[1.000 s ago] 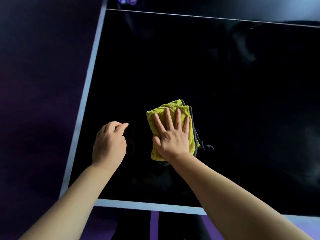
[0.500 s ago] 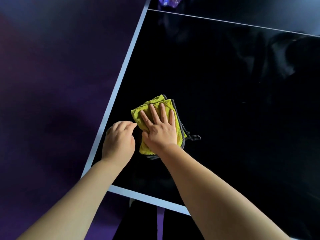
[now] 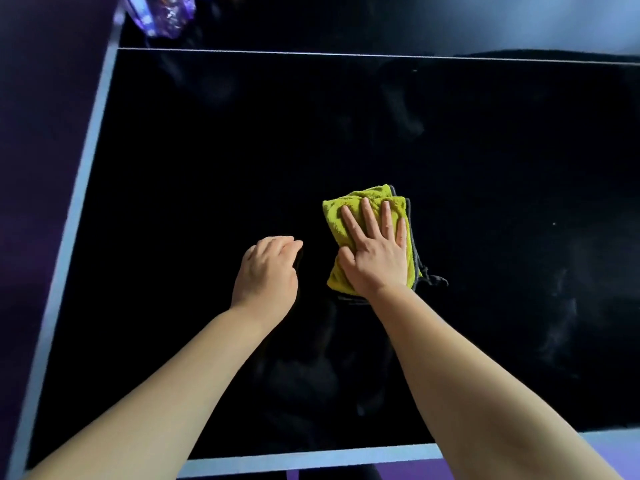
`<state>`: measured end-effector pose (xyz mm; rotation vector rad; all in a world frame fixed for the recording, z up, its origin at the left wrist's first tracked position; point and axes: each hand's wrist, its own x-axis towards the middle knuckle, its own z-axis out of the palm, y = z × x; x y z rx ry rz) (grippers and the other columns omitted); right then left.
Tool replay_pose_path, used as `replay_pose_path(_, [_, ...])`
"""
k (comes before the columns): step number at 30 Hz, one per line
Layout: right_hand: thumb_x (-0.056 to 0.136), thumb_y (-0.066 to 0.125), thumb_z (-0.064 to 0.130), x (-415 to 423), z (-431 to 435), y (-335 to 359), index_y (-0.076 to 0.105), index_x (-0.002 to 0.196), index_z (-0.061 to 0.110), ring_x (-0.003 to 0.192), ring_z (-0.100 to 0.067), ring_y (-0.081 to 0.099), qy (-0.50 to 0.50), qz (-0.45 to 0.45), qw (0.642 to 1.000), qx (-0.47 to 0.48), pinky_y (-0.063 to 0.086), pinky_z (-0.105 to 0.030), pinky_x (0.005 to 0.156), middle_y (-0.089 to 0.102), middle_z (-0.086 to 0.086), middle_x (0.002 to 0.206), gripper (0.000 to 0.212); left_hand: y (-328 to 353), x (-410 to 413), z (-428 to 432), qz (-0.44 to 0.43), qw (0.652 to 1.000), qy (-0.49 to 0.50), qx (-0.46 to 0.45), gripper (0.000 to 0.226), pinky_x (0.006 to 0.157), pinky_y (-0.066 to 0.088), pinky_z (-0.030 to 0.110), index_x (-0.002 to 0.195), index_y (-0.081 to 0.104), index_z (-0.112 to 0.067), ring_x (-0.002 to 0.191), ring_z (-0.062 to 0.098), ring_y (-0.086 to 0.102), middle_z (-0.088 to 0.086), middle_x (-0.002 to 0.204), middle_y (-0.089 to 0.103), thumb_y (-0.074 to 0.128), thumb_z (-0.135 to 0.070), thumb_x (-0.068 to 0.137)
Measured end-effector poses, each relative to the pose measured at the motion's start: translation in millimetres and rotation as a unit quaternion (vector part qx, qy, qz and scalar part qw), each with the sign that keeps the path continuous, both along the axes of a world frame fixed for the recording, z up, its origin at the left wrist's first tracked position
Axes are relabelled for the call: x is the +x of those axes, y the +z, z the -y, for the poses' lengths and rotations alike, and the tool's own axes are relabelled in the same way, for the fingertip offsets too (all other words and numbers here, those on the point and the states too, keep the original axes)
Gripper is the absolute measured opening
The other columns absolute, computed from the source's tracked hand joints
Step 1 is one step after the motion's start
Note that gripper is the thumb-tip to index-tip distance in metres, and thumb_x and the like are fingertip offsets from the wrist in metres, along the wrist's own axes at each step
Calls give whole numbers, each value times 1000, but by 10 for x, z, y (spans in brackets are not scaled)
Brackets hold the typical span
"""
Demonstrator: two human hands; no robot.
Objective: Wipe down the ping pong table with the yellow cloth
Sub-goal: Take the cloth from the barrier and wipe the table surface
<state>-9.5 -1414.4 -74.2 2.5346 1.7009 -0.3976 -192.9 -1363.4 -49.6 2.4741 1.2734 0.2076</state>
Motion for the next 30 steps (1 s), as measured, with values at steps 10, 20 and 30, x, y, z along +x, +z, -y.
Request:
replay_pose_path(10, [85,14,57,1671,410,37,-1,152,45,148,-23,-17,-129,22,991,-11,-12,-47,119,-7,6,163,70,-86,1447,41,51,995,-85,11,53,89,47,43,111,66,-6,104,30,62,9,113,65,72,6,60])
replay_pose_path(20, [96,29,56,1898,115,46,-3,153,41,147,-26,-21,-257,12,965,-41,-10,-52,118,-15,4,163,68,-197,1475,-192,77,993,-88,3,50,93,45,42,111,67,-8,106,29,61,9,115,64,73,6,63])
replay_pose_path(30, [97,28,57,736,-559,-24,-4,154,39,147,-28,-22,-225,9,974,-16,-13,-52,117,-16,1,162,68,-219,449,-817,37,997,-65,-2,50,93,45,45,111,66,-6,107,31,60,12,117,63,73,2,62])
